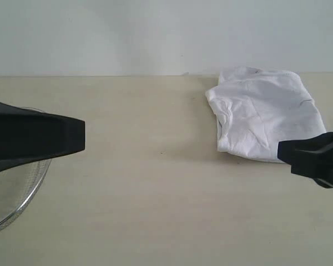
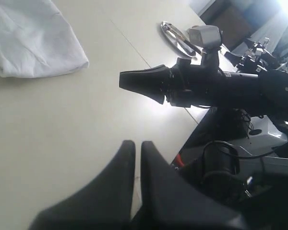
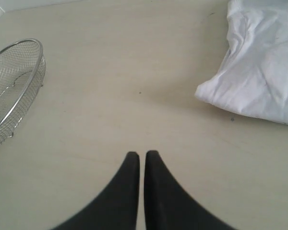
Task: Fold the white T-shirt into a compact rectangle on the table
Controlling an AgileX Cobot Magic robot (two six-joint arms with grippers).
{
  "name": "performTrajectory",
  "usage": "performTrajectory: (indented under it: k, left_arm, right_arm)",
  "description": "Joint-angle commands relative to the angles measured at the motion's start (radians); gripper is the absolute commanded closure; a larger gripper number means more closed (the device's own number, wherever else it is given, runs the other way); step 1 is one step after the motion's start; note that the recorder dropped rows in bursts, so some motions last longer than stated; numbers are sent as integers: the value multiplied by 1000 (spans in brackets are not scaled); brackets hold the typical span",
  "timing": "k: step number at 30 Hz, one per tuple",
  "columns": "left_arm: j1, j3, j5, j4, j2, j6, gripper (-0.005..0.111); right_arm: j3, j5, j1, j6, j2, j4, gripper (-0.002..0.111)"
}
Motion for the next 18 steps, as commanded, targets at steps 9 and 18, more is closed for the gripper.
performTrajectory:
  k: [9,18]
  left_arm:
    - [-2,5,-17,-7,-9,7,102]
    - [175,2,-98,62,-168,87,102]
  right_arm:
    - [2,3,4,-9,-10,-2,108]
    - [2,3,4,-9,-10,-2,108]
